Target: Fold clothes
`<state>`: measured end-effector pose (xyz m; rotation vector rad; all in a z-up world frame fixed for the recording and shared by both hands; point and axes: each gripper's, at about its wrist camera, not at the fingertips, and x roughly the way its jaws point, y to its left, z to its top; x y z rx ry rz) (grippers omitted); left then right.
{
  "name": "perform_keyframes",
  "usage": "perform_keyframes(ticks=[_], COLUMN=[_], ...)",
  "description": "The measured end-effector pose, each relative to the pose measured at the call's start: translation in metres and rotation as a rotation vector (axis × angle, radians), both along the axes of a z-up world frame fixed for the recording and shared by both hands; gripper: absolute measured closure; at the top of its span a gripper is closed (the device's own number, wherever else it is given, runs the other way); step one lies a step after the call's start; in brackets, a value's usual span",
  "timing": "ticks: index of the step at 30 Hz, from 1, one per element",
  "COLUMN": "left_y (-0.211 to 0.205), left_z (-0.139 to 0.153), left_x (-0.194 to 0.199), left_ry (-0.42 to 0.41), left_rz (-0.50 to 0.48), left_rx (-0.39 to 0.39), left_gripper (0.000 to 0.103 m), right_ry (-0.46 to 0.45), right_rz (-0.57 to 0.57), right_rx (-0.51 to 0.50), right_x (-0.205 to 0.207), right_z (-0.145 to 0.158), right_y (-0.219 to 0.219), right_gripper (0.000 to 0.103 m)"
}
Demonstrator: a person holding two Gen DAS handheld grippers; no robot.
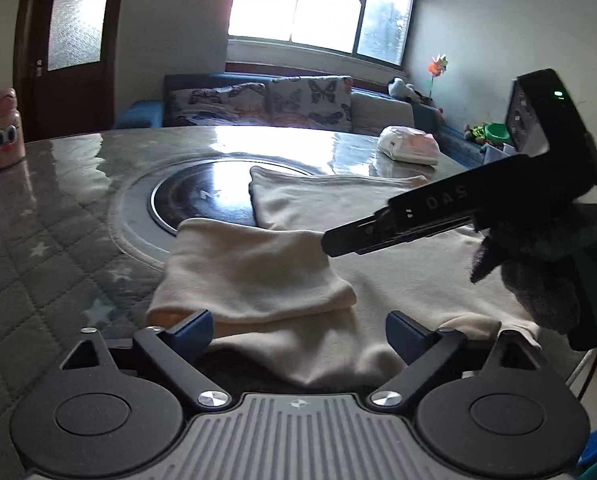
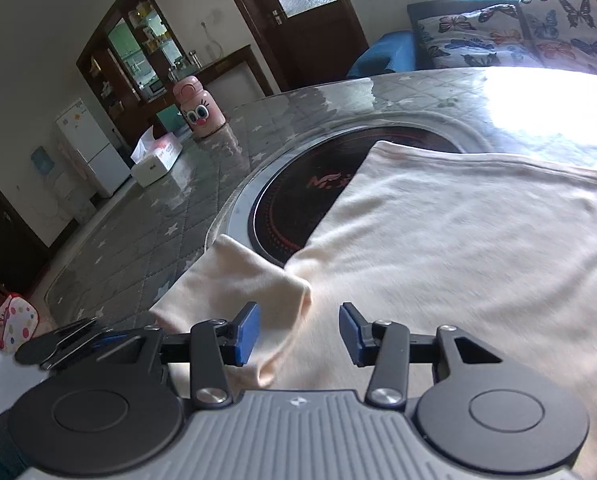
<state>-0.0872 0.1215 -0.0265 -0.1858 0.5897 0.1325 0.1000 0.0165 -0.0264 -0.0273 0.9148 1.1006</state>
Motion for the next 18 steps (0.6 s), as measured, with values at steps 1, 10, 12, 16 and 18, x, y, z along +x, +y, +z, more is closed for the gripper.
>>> perform_keyframes(ticks=[1, 10, 12, 16, 18], left_y=[-0.001, 0.001, 0.002, 0.002, 0.000], left_z=[0.000, -0.010, -0.011, -0.011, -0.011], left_x=[-0.001, 0.000, 0.001, 0.002, 0.003], left_ry=[0.000, 0.033, 0.039, 0.048, 0.044], left_rz=[-0.005, -0.005, 0.003, 0.032, 0.056], left_rx=[0.003, -0.055, -0.064, -0.043, -0.024], left_gripper=[0.000, 0.000, 0.000, 0.000, 0.000], right_ry=[0.000, -0.025, -0.046, -0.115, -0.149], right_rz=[0.004, 0.025, 0.024, 0.014, 0.005], right_rx=[-0.003, -0.026, -0.022, 0.000, 0.015], right_x=[0.001, 0.003, 0.001, -0.003, -0.005], right_z=[-0.001, -0.007, -0.002, 0.016, 0.028], right_y=[0.005, 0.031, 0.028, 0.014, 0.004], right_gripper=[0.059, 0.091, 0.095, 0.096, 0.096])
